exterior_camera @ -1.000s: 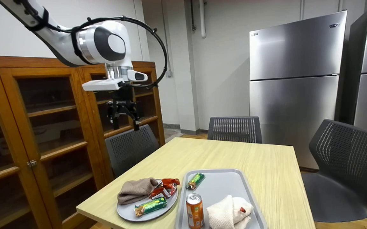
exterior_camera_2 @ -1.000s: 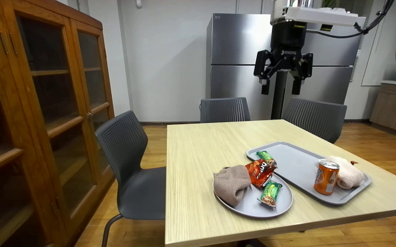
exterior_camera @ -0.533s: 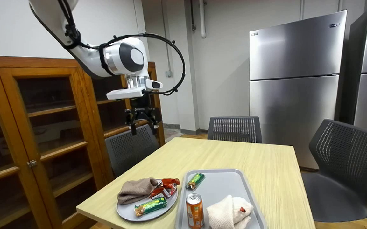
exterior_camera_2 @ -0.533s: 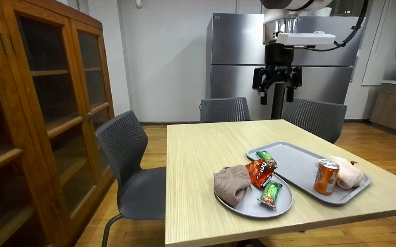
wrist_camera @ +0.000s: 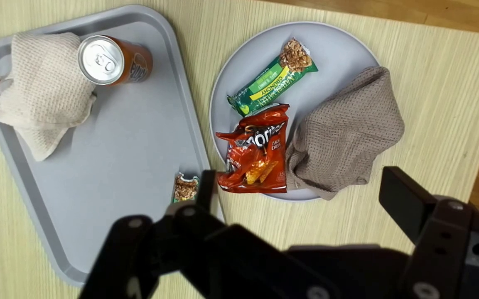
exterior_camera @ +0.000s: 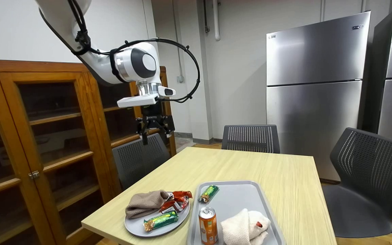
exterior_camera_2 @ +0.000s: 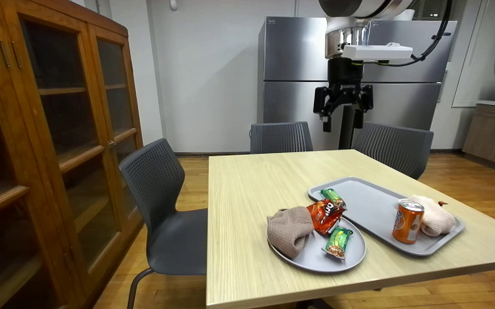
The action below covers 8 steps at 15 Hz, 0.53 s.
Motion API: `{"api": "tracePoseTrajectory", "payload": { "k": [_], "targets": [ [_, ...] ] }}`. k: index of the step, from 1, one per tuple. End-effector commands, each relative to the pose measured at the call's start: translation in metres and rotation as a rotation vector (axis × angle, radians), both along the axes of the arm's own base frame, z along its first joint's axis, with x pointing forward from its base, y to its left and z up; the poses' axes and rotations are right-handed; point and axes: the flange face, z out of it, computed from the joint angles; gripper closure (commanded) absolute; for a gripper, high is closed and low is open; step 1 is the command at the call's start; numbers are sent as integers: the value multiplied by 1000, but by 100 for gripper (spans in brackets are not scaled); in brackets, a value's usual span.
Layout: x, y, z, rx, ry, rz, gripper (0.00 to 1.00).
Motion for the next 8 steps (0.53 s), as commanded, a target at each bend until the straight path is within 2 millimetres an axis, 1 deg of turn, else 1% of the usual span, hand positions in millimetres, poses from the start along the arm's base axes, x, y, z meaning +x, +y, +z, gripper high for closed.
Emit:
{"api": "tracePoseTrajectory", "payload": {
  "k": [1, 3, 5, 8],
  "targets": [
    [0, 0, 0, 0, 0, 0, 0],
    [0, 0, 0, 0, 0, 0, 0],
    [1, 2, -7, -19, -7, 1, 0],
    [7, 4, -23, -51, -25, -4, 0]
  ]
}}
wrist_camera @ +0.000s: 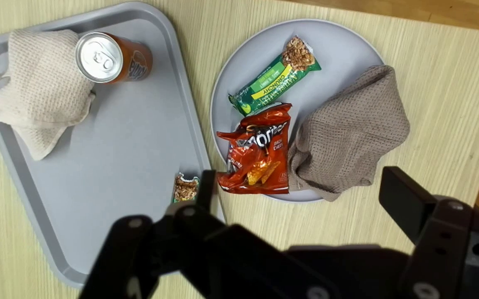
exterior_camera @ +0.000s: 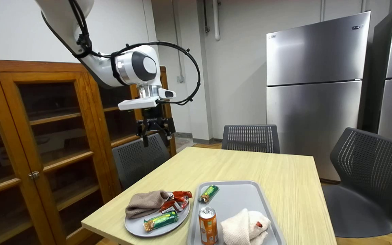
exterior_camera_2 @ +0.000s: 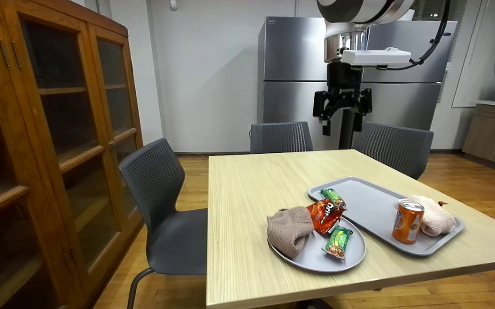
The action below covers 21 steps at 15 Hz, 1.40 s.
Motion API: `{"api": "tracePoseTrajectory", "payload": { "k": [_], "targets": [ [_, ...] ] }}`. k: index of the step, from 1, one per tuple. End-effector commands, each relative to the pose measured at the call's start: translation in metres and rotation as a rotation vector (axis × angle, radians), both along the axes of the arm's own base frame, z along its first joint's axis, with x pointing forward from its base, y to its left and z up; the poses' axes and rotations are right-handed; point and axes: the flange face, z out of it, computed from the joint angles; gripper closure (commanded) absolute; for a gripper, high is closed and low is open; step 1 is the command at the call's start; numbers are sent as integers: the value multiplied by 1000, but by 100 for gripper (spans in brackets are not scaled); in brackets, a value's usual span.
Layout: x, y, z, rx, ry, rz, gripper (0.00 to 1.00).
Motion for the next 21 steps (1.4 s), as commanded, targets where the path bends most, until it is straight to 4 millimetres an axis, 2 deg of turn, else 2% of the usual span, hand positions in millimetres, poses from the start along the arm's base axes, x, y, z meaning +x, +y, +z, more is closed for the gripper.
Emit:
{"api": "tracePoseTrajectory", "payload": {
  "k": [1, 12, 21],
  "targets": [
    [8, 5, -22, -56, -29, -5, 0],
    [31, 10, -104, -48, -109, -107, 0],
    [44, -9, -158, -9, -47, -223, 0]
  ]
}}
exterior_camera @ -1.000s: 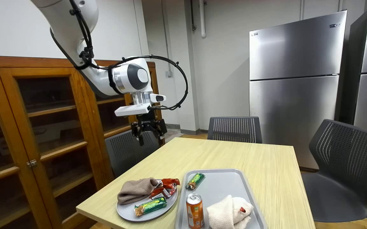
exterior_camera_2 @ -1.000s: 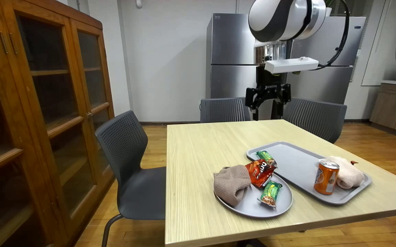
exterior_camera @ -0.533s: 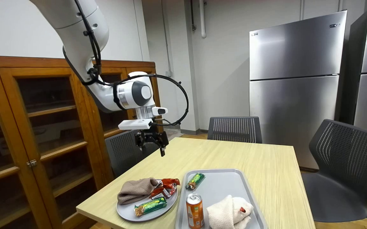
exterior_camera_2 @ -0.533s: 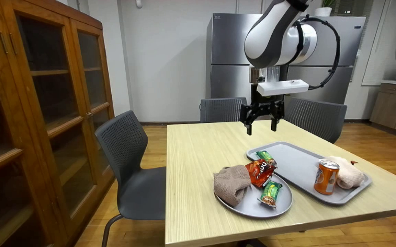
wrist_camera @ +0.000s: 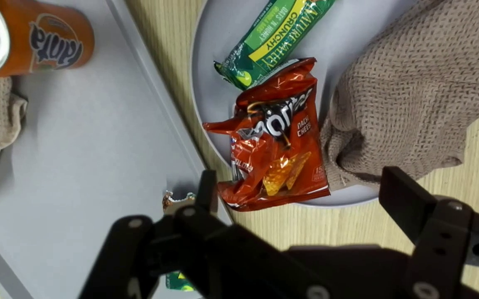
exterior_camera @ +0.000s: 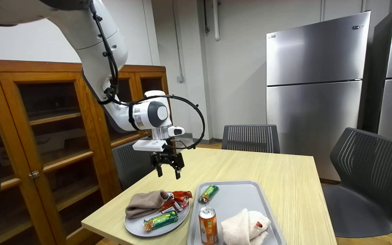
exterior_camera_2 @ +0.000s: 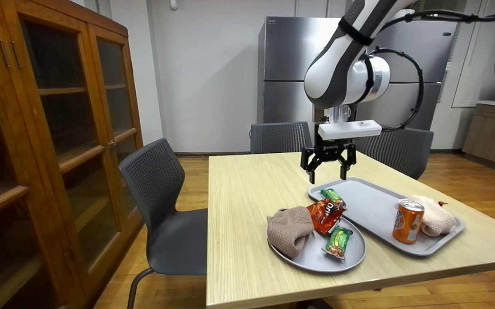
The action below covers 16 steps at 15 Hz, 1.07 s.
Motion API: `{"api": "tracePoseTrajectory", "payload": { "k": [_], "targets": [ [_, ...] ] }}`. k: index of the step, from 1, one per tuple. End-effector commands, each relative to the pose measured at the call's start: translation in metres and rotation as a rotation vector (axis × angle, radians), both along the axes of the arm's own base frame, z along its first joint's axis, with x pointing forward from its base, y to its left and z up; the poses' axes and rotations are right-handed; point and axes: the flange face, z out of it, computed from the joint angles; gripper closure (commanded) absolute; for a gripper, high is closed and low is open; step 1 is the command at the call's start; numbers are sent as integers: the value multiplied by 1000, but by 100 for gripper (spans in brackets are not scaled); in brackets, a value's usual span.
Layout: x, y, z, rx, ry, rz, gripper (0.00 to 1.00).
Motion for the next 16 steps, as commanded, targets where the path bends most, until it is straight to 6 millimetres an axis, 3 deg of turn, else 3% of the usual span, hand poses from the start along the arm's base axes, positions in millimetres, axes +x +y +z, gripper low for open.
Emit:
{"api": "tracePoseTrajectory", "payload": {
  "k": [1, 8, 16],
  "targets": [
    [14, -6, -15, 26, 20, -60, 0],
    [27, -23, -43, 13, 44, -144, 0],
    [33, -27, -68, 5, 75, -170, 0]
  ]
}}
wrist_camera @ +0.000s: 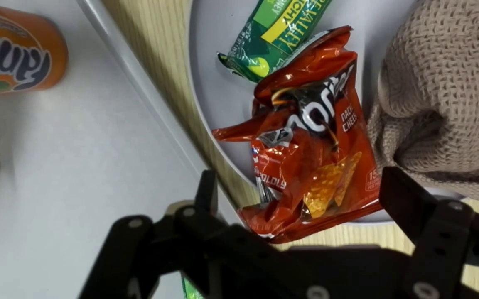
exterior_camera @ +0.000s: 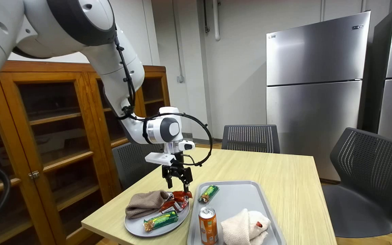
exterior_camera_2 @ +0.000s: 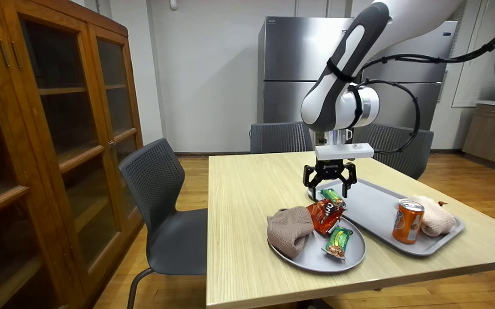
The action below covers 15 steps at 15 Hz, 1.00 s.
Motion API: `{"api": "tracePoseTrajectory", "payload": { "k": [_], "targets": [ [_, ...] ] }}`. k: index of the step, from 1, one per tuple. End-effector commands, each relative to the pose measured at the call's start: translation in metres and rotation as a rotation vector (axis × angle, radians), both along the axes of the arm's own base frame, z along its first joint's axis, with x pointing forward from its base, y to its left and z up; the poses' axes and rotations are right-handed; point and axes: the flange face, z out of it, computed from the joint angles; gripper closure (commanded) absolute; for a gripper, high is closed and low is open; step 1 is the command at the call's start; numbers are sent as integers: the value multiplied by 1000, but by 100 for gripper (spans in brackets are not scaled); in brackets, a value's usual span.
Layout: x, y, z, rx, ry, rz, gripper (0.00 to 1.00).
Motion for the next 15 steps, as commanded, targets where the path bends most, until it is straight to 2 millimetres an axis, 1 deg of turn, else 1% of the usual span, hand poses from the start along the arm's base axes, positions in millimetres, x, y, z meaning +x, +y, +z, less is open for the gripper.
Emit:
{"api": "tracePoseTrajectory", "payload": {
  "k": [1, 3, 4, 5, 11, 12, 13, 15],
  "targets": [
    [10, 2, -5, 1, 23, -31, 0],
    [10, 2, -7, 0, 25, -30, 0],
    [10, 2, -8, -4, 25, -27, 25],
    [11, 1, -9, -2, 27, -28, 26],
    [12, 1, -11, -2, 34, -30, 73],
    [12, 1, -11, -2, 34, -30, 80],
    [12, 1, -11, -1, 35, -31, 88],
    [12, 1, -11, 0, 35, -30, 100]
  ]
}}
